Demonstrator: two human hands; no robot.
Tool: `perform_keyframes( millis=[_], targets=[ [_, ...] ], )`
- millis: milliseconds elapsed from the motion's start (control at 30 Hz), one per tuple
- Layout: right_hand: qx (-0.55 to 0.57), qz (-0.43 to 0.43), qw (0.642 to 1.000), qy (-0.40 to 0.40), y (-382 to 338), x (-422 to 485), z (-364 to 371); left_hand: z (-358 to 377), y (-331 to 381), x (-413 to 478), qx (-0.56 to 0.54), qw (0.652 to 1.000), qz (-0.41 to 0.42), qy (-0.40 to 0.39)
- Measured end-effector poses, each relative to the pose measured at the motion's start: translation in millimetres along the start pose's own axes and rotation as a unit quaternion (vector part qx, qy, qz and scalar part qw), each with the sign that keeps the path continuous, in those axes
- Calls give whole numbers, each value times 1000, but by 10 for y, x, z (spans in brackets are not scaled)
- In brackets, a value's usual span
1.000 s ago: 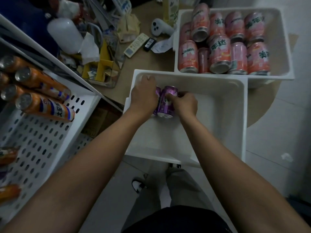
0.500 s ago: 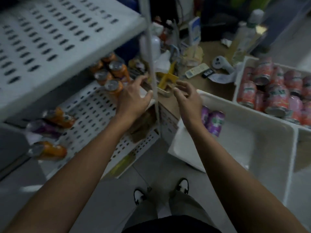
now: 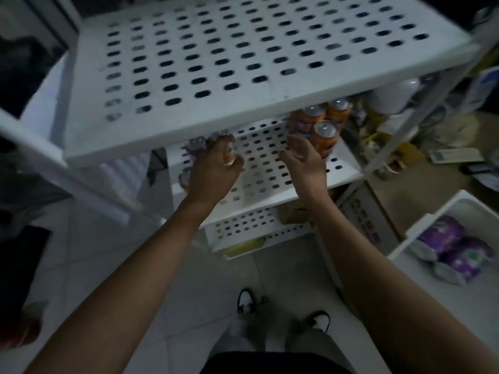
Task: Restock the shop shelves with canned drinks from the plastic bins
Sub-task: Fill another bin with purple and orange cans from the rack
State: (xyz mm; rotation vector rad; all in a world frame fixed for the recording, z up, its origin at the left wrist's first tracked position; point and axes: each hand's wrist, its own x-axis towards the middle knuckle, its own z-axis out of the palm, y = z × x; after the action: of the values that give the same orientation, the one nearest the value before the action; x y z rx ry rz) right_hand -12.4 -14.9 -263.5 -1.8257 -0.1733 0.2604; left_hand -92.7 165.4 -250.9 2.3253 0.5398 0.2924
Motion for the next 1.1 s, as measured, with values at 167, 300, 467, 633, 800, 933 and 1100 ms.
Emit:
perform_keyframes(
  millis=[167,300,467,633,800,933,1100],
  targets=[
    [6,17,997,-78,114,11,737,-301,-641,-100,50,997,-38,49],
    [-19,6,994,-108,206,3,1222,-341,-952,-76,105,992,-73,18],
    [-37,10,994,-106,335,66,1525,-216,-984,-2,102,987,-120,-36],
    [-18,21,996,-83,390,187,1579,-184,-1080,20,110,988,-101,-25],
    [-3,13,1000,17,302,516,1627,-226,-1088,49,106,990,-96,-11],
    [-25,19,999,-41,244,810,1683,-244,-1022,93,88,992,-88,1],
    [-4,8,994,-112,394,989,1789,-276,-953,127,78,993,-87,10]
  ],
)
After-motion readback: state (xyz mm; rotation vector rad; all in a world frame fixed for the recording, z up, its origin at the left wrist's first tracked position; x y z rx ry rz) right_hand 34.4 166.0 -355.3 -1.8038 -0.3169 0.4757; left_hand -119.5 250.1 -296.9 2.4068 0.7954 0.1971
